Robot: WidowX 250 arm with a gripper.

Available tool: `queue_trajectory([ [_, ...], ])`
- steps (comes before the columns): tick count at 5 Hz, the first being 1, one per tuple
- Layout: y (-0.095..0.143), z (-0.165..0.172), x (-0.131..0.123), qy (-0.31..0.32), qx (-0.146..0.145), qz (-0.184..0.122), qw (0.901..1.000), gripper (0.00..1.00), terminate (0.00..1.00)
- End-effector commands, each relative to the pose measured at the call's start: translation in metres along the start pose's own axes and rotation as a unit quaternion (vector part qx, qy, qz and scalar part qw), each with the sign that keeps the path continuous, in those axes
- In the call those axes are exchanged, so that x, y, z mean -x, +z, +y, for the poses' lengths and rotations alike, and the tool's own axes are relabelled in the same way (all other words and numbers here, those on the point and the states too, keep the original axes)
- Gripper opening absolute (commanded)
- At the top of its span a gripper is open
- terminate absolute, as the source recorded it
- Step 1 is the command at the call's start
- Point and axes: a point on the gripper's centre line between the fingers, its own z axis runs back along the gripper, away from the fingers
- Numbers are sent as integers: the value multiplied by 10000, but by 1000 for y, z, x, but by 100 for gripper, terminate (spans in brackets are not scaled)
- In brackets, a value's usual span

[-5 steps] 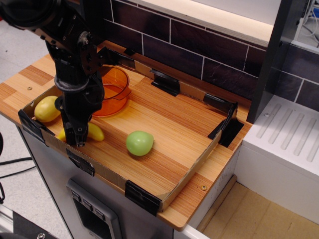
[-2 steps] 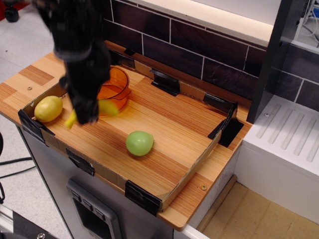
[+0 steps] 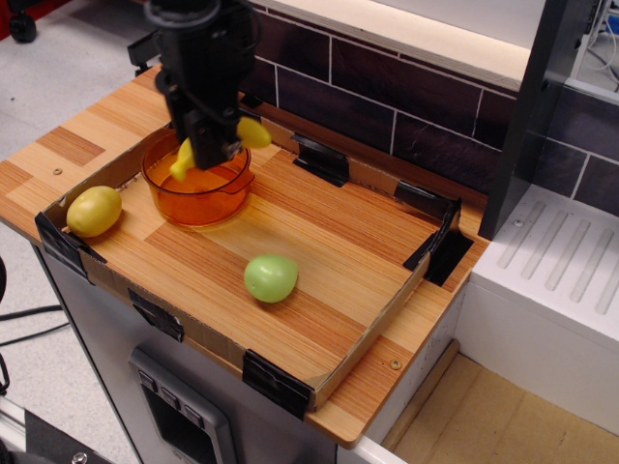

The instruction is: Put banana in pot

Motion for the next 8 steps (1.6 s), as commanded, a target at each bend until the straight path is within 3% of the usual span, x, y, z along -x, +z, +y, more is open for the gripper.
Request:
queue_trajectory([
  [1, -7, 61, -15, 741, -435, 150, 9962, 0, 0],
  [2, -15, 66, -10, 745, -529, 277, 9954, 0, 0],
  [3, -18, 66, -7, 719, -574, 381, 9950, 100, 0],
  [5, -12, 62, -11, 621, -668, 367, 9952, 100, 0],
  [6, 1, 60, -20, 596, -450, 275, 9968, 100, 0],
  [7, 26, 57, -26, 627, -308, -70, 9975, 100, 0],
  [8, 49, 55, -29, 677, -64, -218, 9974, 100, 0],
])
